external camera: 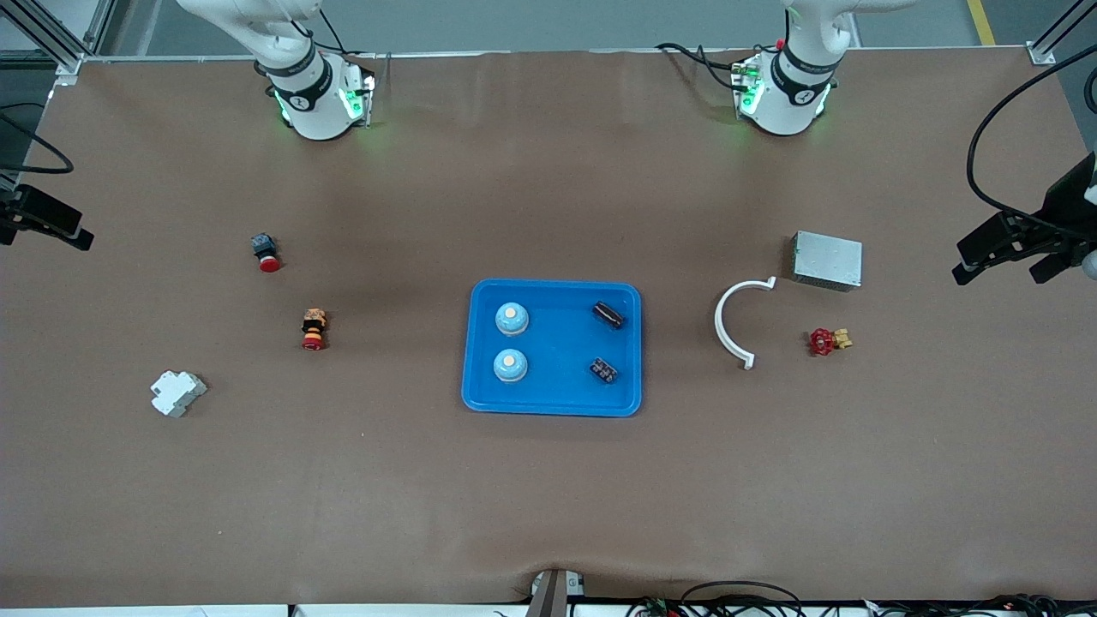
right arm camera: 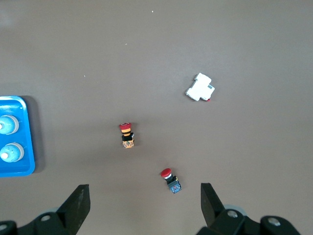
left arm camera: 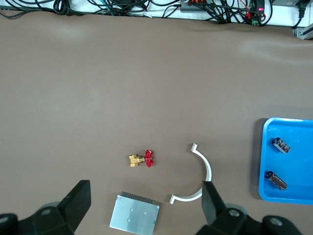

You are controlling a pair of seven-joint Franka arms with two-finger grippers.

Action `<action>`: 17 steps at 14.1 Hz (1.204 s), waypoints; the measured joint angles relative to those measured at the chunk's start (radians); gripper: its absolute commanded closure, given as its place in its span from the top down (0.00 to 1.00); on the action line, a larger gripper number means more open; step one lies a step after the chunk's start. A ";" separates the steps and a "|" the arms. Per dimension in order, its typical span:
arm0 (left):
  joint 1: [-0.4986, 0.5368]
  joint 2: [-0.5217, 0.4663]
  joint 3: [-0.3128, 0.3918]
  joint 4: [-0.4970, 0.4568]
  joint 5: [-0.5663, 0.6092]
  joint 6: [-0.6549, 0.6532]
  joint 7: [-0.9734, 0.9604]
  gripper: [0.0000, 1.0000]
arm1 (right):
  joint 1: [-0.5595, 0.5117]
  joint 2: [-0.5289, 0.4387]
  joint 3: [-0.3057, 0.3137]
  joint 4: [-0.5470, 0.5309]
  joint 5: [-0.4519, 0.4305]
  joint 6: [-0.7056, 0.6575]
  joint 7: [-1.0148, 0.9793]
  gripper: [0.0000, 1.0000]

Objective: Place electrolytic capacitor and blue bell in tray

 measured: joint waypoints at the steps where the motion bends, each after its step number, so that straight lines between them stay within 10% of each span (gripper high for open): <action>1: 0.000 0.000 0.000 0.000 0.000 0.000 0.000 1.00 | 0.000 0.000 0.000 0.000 0.000 0.000 0.000 1.00; 17: 0.001 0.000 0.002 0.015 0.000 -0.159 0.000 1.00 | 0.010 0.000 0.008 -0.006 0.001 0.000 0.000 1.00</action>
